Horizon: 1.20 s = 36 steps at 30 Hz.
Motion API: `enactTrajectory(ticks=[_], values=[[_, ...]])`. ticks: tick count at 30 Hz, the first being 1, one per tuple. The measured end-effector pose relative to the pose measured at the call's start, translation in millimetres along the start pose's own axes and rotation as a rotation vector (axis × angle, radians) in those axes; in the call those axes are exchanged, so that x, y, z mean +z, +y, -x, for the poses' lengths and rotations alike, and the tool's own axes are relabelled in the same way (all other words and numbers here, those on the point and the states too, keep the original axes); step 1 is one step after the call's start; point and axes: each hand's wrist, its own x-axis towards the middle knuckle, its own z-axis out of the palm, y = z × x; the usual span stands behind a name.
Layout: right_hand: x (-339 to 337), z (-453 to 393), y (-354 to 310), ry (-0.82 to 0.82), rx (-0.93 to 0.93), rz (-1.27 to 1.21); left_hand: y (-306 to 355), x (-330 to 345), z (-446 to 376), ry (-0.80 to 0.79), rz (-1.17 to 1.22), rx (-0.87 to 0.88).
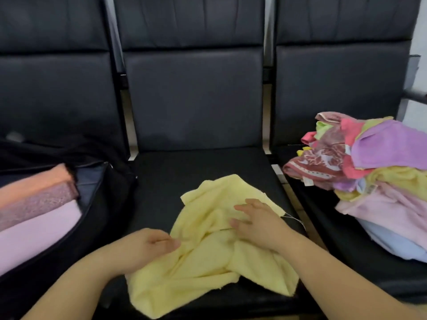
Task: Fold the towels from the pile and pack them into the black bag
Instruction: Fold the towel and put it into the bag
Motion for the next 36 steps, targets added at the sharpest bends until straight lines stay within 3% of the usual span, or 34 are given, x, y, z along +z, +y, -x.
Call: enactTrajectory(ticks=[3,6,11,15,20,23,26,32,36], values=[[9,2,-13,-0.139,-0.082,0.006,4,-7,-4,0.104,-0.166,0.121],[14,7,-26,-0.177,-0.131,-0.134,7,-7,-11,0.257,-0.143,0.254],[15,12,-32,-0.033,-0.068,-0.075,5,6,-26,0.134,-0.282,0.128],[11,7,-31,0.077,0.014,0.041,1,9,-30,0.216,-0.331,0.076],[8,3,-27,-0.001,0.203,0.144,-1,8,-29,0.225,-0.378,-0.033],[7,5,-24,0.026,0.069,0.212,-1,7,-28,0.248,-0.404,-0.026],[4,12,-24,0.007,-0.006,0.071,-2,7,-30,0.272,-0.461,0.020],[-14,31,-7,-0.142,-0.018,-0.121,-3,-1,-23,0.134,-0.016,0.150],[-32,47,13,-0.254,0.047,-0.096,-13,-16,-7,0.066,0.024,0.183]])
